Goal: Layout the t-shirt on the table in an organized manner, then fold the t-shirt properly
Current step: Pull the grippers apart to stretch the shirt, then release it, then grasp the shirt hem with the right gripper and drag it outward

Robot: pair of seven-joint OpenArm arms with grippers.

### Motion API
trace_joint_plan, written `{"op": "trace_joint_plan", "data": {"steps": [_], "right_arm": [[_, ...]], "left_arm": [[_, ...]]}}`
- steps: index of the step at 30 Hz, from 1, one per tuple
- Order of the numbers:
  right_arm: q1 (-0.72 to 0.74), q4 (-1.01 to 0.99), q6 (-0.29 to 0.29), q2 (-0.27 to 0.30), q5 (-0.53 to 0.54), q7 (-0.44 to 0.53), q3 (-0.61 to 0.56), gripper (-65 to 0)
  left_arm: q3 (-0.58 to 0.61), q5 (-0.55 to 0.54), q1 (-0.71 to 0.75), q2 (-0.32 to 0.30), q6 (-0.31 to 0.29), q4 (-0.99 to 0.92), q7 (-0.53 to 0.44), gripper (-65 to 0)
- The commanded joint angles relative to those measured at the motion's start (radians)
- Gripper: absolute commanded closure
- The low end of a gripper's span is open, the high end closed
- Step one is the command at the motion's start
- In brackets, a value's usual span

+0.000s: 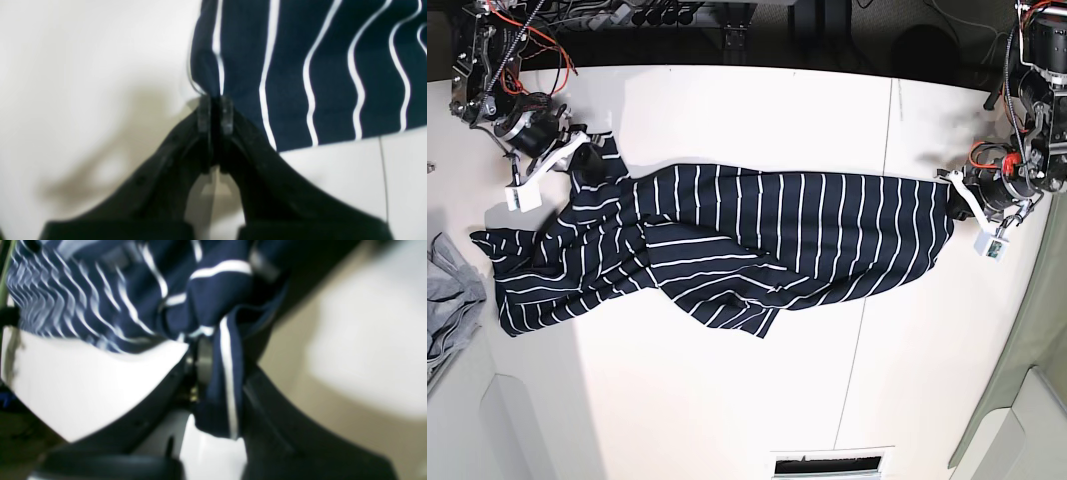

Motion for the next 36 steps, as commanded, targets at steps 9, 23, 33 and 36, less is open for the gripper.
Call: {"op": "trace_joint_plan", "data": {"steps": [9,23,33,36], "right_arm": [[0.014,0.233,0.011,0.11,0.146,-0.151,0.176,0.0],[-0.338,0.336,0.022,0.12,0.19,-0.143,0.186,0.0],[-0.242,0.336,0.018,0.116,0.16,-0.123,0.232,-41.1],[-0.176,0.334,0.008,0.113,0.133,-0.049,0.253,-41.1]], "left_arm": [[-0.009,-0.173,-0.08,-0.235,-0.006,0.209,0.156,0.0],[-0.009,-0.37,0.252,-0.303,-0.153,0.453,0.247,0.0],[-0.009,-0.375,0.229,-0.286,-0.151,0.454,0.192,-28.1],[-0.009,-0.399,0.197,-0.281,-0.151,0.454,0.169,-28.2]]}}
